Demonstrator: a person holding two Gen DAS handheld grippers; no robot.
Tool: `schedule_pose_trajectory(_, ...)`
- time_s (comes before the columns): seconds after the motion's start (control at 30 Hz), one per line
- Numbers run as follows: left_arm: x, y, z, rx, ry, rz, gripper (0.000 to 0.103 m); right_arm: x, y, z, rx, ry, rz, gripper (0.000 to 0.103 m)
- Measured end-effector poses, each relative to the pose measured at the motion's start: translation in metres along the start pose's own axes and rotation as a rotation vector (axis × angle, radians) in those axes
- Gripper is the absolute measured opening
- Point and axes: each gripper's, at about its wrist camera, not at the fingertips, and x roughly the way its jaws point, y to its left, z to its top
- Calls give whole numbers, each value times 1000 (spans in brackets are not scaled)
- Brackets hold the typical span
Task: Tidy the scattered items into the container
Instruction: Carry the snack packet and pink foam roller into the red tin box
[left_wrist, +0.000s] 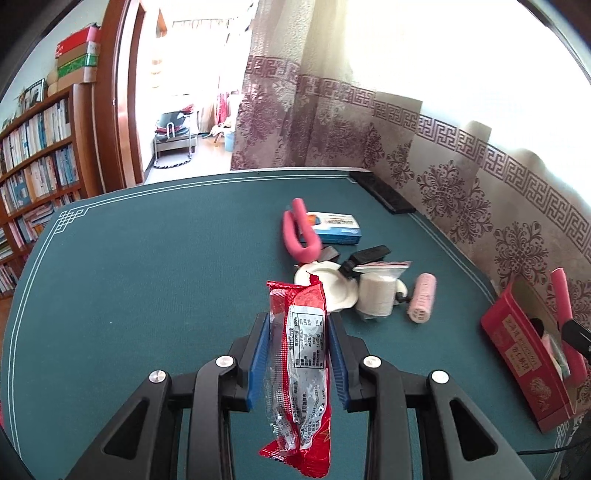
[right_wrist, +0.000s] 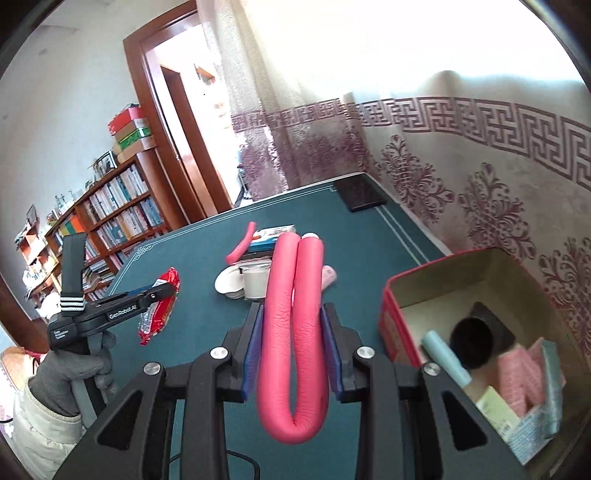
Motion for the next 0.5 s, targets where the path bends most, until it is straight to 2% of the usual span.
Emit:
schedule_pose_trajectory(0.27,-1,-72,8,99,7,-123,32,-52,-64,-11,86,-52,-173,34)
schedule_pose_trajectory(0.5,-3,-142,17,203,2,-217,32,-75,-96,-20,117,-77,-255,34)
